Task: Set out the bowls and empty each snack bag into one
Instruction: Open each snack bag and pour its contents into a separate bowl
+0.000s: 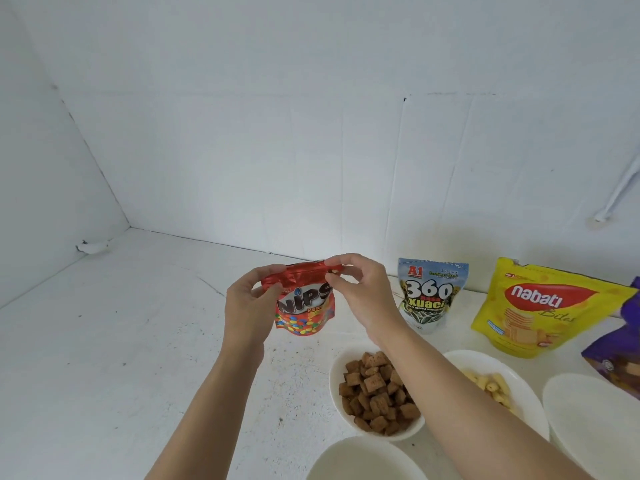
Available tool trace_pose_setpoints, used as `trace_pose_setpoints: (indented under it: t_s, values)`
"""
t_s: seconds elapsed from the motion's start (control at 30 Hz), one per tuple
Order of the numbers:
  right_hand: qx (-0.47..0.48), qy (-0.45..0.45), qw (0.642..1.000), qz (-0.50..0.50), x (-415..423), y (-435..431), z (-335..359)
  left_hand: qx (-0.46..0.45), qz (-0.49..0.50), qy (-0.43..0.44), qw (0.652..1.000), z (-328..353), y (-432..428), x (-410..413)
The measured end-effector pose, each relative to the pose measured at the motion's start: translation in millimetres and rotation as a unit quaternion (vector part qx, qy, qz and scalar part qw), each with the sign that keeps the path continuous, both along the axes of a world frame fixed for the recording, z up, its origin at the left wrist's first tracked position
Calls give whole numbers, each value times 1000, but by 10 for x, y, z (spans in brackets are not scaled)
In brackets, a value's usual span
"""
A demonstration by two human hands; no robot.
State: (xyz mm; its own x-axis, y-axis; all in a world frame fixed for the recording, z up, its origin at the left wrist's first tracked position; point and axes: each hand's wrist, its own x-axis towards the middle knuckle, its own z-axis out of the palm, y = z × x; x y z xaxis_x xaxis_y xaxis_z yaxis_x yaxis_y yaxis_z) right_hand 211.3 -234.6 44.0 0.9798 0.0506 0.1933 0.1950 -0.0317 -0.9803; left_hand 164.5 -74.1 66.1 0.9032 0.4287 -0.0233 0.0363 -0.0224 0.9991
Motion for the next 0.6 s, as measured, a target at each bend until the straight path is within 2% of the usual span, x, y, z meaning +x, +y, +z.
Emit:
trace_pose_setpoints:
  t_s: [0.13,0.33,0.6]
  values:
    - [36,4,999,7,-160,121,167,11,-3,-24,1000,118,212,-255]
    - [16,8,998,58,-461,363,203,41,-12,-30,999,90,634,-686]
    - [-13,9,995,100,-802,687,-102,22,-17,-5,1000,-286,1060,-1071]
